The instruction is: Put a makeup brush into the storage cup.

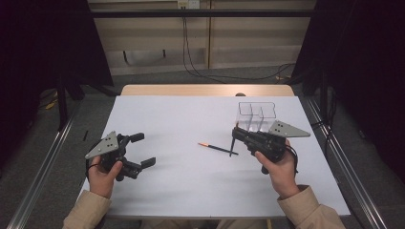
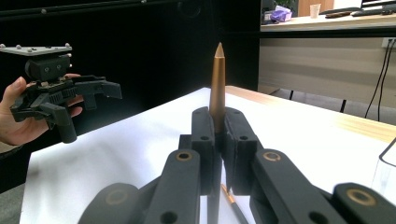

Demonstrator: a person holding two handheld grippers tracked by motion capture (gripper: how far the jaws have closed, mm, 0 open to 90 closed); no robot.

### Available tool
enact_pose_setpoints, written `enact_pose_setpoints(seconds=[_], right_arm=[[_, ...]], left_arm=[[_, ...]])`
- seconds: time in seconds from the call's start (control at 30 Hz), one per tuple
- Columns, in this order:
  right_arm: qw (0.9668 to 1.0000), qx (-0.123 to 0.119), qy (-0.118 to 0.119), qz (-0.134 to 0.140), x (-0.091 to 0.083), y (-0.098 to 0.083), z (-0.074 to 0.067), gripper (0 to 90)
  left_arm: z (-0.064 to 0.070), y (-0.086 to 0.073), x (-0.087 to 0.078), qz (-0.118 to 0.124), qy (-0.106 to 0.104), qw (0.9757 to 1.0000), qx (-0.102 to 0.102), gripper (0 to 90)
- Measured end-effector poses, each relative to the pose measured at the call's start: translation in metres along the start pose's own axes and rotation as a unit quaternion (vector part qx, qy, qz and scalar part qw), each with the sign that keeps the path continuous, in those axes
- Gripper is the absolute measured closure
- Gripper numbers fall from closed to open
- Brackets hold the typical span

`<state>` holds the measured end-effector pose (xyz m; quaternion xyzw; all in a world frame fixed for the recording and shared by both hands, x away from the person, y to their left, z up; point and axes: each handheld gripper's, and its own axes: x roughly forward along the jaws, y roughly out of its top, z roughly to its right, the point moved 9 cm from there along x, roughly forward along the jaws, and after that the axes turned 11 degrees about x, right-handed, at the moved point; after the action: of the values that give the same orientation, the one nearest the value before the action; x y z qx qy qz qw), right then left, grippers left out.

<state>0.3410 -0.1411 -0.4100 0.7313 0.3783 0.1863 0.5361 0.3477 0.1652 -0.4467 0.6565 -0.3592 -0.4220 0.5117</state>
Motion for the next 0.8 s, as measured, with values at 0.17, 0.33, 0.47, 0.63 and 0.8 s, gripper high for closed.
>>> enact_pose_setpoints(seconds=[0.17,0.33,0.47,0.63,0.8], right_arm=[[1.0000,0.000,-0.003,-0.001,-0.001,0.001,0.002,84.8],[0.9999,-0.001,-0.010,0.000,-0.005,0.004,0.006,84.8],[0.9999,-0.002,-0.017,0.000,-0.007,0.007,0.011,84.8],[0.9997,-0.001,-0.025,0.002,-0.010,0.012,0.018,84.8],[0.9994,-0.002,-0.033,0.005,-0.013,0.018,0.025,84.8]], left_arm=[[0.000,-0.001,0.000,0.000,-0.002,1.0000,0.001,0.0],[-0.001,-0.002,0.000,0.005,0.001,1.0000,-0.004,0.0],[-0.002,-0.002,-0.002,0.002,0.004,1.0000,-0.004,0.0],[-0.002,-0.002,-0.001,0.004,0.004,1.0000,-0.007,0.0],[-0.002,-0.002,-0.002,0.002,0.005,1.0000,-0.007,0.0]])
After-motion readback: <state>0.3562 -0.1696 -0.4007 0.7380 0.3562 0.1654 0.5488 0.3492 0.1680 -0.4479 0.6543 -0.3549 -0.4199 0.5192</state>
